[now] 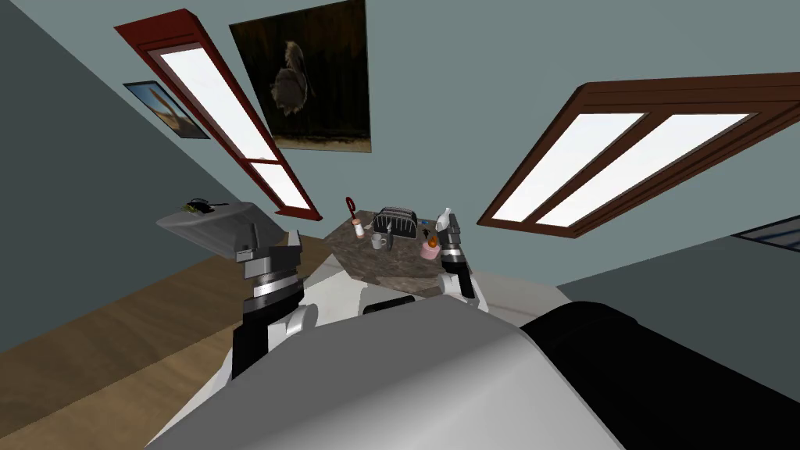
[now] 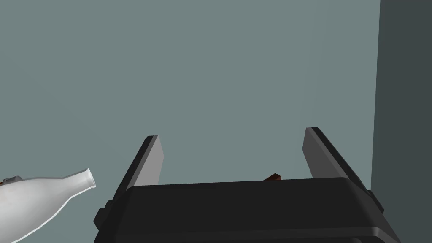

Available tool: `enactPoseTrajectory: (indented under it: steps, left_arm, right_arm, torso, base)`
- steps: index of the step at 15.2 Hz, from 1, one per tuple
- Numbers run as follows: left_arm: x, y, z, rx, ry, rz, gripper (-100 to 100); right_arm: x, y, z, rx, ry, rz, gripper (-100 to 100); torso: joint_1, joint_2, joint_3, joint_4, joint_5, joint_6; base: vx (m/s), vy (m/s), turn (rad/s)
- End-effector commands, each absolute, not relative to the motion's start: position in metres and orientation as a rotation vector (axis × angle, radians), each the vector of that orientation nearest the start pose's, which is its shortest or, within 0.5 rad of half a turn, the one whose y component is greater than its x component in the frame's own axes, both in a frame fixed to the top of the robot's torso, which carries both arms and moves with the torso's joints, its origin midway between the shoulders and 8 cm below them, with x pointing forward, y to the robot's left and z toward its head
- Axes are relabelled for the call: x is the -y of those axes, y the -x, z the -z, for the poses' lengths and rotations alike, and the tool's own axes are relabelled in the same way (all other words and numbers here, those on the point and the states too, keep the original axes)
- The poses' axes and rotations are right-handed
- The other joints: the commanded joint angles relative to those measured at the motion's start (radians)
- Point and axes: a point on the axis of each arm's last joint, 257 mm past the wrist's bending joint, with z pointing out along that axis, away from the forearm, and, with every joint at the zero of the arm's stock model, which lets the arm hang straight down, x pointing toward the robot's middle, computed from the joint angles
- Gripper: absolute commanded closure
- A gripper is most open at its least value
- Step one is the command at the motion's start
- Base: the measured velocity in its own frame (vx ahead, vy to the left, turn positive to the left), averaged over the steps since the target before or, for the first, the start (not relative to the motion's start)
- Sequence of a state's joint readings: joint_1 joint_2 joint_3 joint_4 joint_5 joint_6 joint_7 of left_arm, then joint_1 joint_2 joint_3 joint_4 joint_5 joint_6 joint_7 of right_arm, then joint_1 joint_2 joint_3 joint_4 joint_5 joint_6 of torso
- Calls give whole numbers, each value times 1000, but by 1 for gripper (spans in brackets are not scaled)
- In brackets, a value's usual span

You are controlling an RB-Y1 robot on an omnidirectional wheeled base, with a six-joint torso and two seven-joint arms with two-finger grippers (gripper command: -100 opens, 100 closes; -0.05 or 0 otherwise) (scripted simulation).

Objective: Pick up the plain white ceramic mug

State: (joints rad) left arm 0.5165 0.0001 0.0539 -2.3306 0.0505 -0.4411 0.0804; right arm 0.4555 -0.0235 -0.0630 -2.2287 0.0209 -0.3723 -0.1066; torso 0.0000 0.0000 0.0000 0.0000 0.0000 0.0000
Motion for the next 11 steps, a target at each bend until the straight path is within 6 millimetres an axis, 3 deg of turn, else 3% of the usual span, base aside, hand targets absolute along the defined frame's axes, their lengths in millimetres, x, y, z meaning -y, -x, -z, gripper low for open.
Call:
enactPoseTrajectory:
  steps: [1, 8, 11]
  left_arm:
    - [-300, -345, -29, -607, 722, 1354, -100]
    - [-294, -382, -8, -725, 761, 1386, -100]
    - [-294, -408, 6, -782, 811, 1402, -100]
  right_arm:
    - [301, -374, 8, -695, -783, -1301, 0]
    - [301, -374, 8, -695, -783, -1301, 0]
    - [301, -374, 8, -695, -783, -1301, 0]
  torso:
    - [0, 0, 0, 0, 0, 0]
    - [1, 0, 0, 0, 0, 0]
    - [1, 1, 0, 0, 0, 0]
  base:
    - [0, 0, 0]
    - [-12, 10, -13]
    - [-18, 8, -15]
